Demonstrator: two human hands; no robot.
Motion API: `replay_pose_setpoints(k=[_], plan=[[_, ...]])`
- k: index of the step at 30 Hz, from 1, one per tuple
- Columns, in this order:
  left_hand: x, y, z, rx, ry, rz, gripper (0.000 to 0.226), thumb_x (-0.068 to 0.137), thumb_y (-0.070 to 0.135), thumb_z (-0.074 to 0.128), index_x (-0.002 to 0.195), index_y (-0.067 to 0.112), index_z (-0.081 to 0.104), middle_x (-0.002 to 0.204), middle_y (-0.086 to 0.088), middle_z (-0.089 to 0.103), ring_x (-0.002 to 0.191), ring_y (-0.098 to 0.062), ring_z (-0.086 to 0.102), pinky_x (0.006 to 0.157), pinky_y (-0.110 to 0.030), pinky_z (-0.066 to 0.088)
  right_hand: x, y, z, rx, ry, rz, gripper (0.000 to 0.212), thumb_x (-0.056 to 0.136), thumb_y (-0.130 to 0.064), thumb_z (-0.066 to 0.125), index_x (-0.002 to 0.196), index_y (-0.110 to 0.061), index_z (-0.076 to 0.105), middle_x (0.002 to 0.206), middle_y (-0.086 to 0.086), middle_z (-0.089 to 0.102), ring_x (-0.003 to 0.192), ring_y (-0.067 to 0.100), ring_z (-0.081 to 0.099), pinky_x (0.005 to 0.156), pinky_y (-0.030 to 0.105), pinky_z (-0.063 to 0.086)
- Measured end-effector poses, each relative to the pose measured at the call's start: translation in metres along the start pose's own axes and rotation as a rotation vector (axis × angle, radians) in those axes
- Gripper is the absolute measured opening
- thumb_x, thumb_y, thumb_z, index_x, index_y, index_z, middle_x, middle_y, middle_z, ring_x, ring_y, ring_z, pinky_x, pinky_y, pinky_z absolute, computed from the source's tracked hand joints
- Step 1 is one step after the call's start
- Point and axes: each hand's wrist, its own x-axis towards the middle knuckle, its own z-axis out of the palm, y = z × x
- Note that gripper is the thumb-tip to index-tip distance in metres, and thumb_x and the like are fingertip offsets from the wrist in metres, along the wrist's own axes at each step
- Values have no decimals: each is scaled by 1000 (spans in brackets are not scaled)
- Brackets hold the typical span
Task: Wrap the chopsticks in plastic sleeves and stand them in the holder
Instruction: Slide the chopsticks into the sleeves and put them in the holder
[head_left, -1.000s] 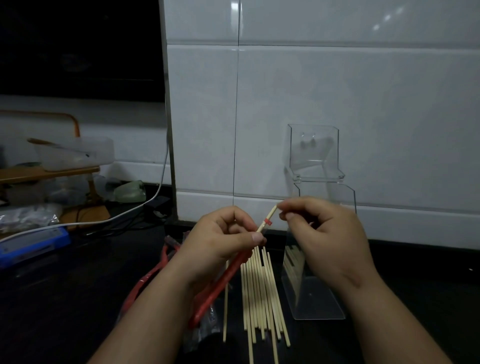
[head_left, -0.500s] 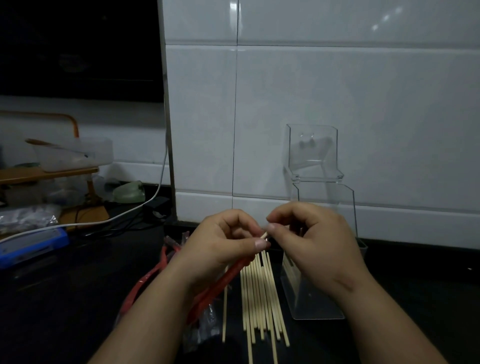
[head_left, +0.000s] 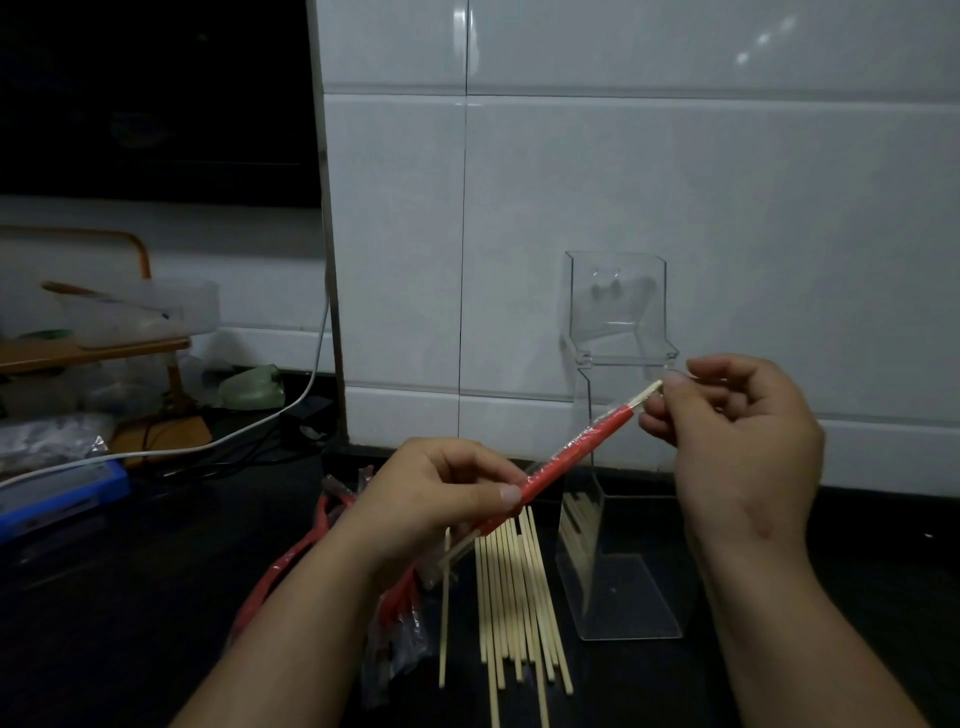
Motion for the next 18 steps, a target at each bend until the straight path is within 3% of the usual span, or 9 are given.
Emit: replay_pose_setpoints(k=[5,9,13,18], plan=[[0,0,1,47,-21,-15,15,83,7,74,84,21,79,81,0,72,80,-16,68,77,-29,55,2,1,2,3,34,8,16,94,-7,60,100,-21,53,91,6,67,72,8,71,63,18,57],[0,2,4,-23,122,40,11,80,10,72,83,19,77,81,2,72,79,-11,68,69,-18,52,1,1,3,13,-25,38,12,97,-14,57,108,-19,58,91,2,67,74,8,70,62,17,56],[-1,1,6,-57,218,114,22,75,24,68,94,17,75,89,1,74,87,-11,70,71,-16,53,-4,0,5,-106,-264,-33,9,93,-21,60,95,-18,68,79,-1,68,67,7,65,54,18,53],[0,0,11,-78,195,138,24,74,22,71,95,12,75,92,-10,74,90,-24,70,76,-30,59,-15,0,10,-267,-594,-107,10,89,-30,66,97,-26,71,85,-11,70,82,1,66,70,15,54]])
